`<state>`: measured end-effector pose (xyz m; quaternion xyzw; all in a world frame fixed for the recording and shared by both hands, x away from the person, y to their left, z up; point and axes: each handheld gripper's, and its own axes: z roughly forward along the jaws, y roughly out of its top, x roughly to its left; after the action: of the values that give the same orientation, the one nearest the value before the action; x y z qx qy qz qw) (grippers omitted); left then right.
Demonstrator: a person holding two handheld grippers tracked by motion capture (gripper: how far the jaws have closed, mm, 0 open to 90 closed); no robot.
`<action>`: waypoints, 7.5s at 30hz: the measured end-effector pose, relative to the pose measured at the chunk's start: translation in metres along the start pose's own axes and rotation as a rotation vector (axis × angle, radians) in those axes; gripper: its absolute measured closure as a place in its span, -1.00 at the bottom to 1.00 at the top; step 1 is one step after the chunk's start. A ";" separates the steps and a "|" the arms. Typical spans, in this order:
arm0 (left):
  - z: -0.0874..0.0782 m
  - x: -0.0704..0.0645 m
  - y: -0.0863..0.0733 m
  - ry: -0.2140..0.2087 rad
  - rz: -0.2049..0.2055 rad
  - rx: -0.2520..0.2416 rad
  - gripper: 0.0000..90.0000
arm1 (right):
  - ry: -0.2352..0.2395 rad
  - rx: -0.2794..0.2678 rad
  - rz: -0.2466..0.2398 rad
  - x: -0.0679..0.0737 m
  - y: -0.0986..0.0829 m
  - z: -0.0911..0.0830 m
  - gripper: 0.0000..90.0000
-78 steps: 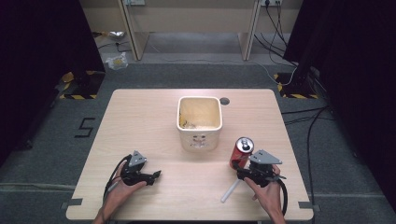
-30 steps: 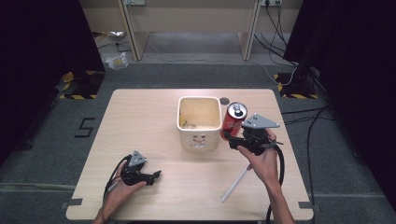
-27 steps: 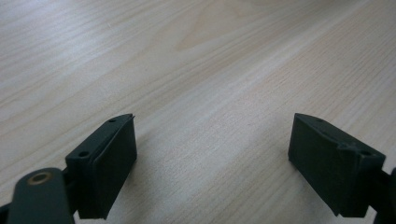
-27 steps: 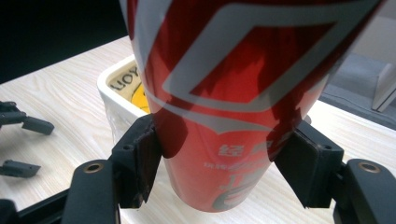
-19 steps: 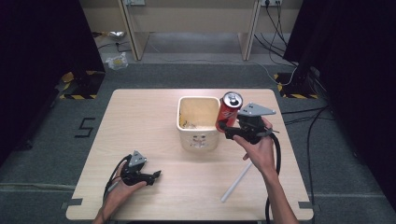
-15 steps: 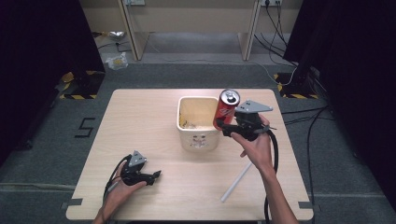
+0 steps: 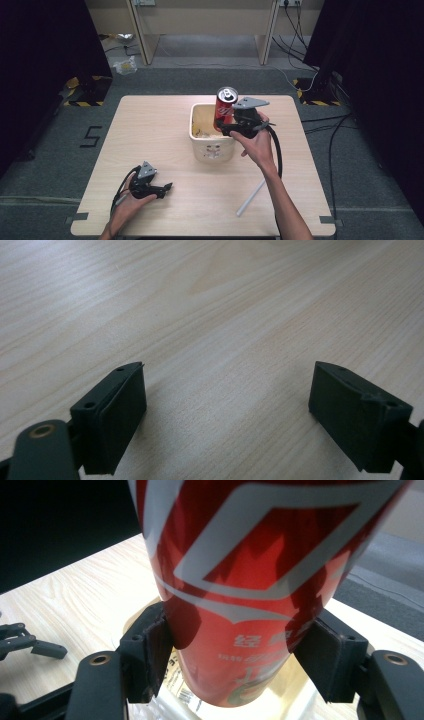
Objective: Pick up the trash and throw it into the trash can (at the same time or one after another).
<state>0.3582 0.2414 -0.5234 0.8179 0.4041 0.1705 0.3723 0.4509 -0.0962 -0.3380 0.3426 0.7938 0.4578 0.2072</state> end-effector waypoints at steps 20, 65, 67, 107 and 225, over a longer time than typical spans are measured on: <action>0.000 0.000 0.000 0.001 0.002 0.000 -0.68 | 0.056 0.102 -0.005 0.015 0.004 0.051 -0.24; 0.000 0.000 0.000 -0.002 0.001 -0.001 -0.68 | 0.100 0.111 -0.007 0.020 0.004 0.045 -0.47; 0.000 0.000 0.000 -0.002 0.001 -0.001 -0.68 | 0.085 0.088 -0.002 0.016 0.005 0.035 -0.49; 0.000 0.000 0.000 -0.002 0.002 0.003 -0.68 | -0.168 0.151 0.037 -0.018 -0.103 -0.062 -0.46; 0.000 0.000 0.000 -0.001 0.002 0.002 -0.68 | -0.213 0.127 0.141 -0.043 -0.166 -0.080 0.77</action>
<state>0.3582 0.2414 -0.5234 0.8188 0.4031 0.1702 0.3716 0.3698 -0.2318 -0.4414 0.4567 0.7685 0.3812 0.2356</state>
